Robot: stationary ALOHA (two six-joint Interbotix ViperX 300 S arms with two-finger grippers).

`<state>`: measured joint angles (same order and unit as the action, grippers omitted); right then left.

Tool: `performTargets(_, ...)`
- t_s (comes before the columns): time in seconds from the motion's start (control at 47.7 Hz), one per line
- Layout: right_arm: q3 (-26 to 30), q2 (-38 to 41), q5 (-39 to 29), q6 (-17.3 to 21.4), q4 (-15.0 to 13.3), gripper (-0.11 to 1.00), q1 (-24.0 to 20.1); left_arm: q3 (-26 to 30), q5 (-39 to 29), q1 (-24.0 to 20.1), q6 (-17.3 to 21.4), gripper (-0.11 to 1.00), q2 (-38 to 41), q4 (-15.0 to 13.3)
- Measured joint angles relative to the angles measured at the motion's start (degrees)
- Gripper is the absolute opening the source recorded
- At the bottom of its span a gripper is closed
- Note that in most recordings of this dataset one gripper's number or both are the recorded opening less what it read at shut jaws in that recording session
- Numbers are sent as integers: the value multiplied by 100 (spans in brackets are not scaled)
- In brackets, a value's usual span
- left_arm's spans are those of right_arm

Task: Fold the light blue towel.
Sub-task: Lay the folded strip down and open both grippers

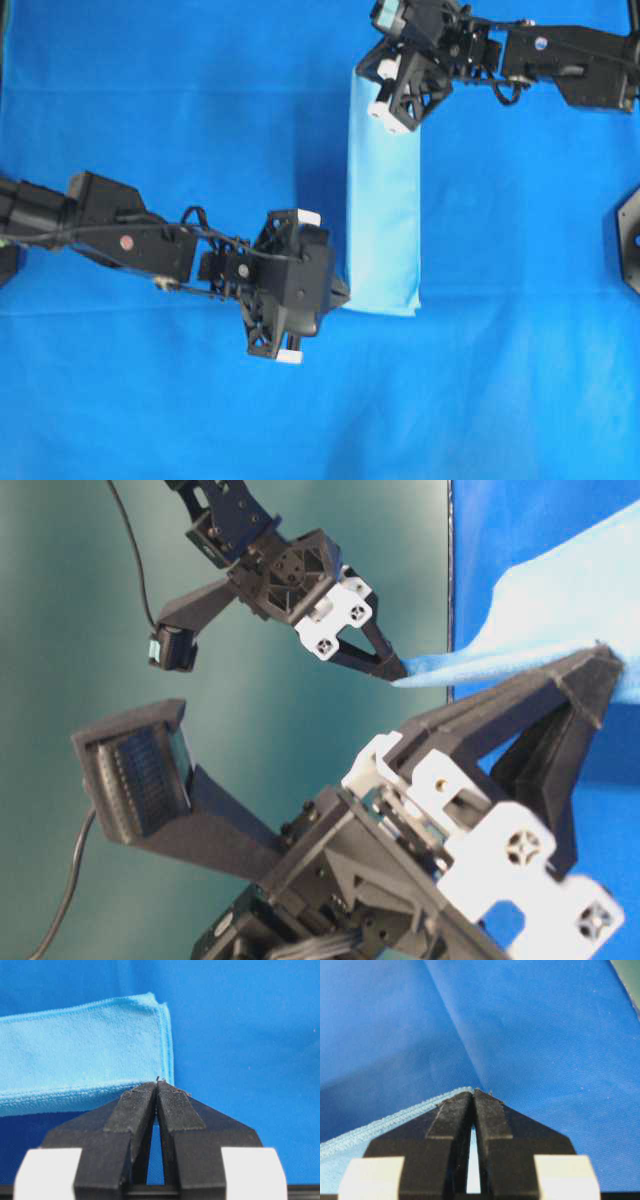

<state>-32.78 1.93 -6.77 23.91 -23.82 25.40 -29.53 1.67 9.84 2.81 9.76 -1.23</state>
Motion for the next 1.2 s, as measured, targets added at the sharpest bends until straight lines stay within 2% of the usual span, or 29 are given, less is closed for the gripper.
performTargets(0.336, 0, 9, 26, 9, 0, 3, -35, -26, 18, 9, -9, 2, -9, 0)
performTargets(0.357, 9, 18, 26, 18, 0, 5, -35, -26, 9, 9, -9, 2, -9, 0)
performTargets(0.399, 0, 35, 26, 26, 0, 16, -35, -26, 9, 9, -9, 5, -9, 0)
performTargets(0.441, 9, 44, 26, 44, 0, 28, -26, -35, 9, 26, -26, 12, -9, 0)
performTargets(0.524, 9, 44, 26, 53, 0, 54, 9, -70, 9, 114, 0, 37, -9, 0)
performTargets(0.566, 9, 44, 18, 53, 0, 63, 26, -97, 9, 158, 26, 50, -9, 0)
performTargets(0.608, 9, 44, 18, 53, -9, 67, 35, -132, 9, 167, 35, 62, -35, 0)
performTargets(0.65, 0, 44, 9, 53, -9, 64, 44, -158, -26, 149, 35, 74, -97, 0)
performTargets(0.713, 0, 44, 9, 62, -9, 62, 53, -220, -132, 97, 35, 84, -229, 0)
performTargets(0.944, -264, -352, 0, 62, 79, 63, 53, -483, -615, 18, 26, 77, -853, 0)
performTargets(1.196, -1002, -1406, 9, 62, 343, 62, -105, -1063, -519, -255, 9, 77, -1644, 0)
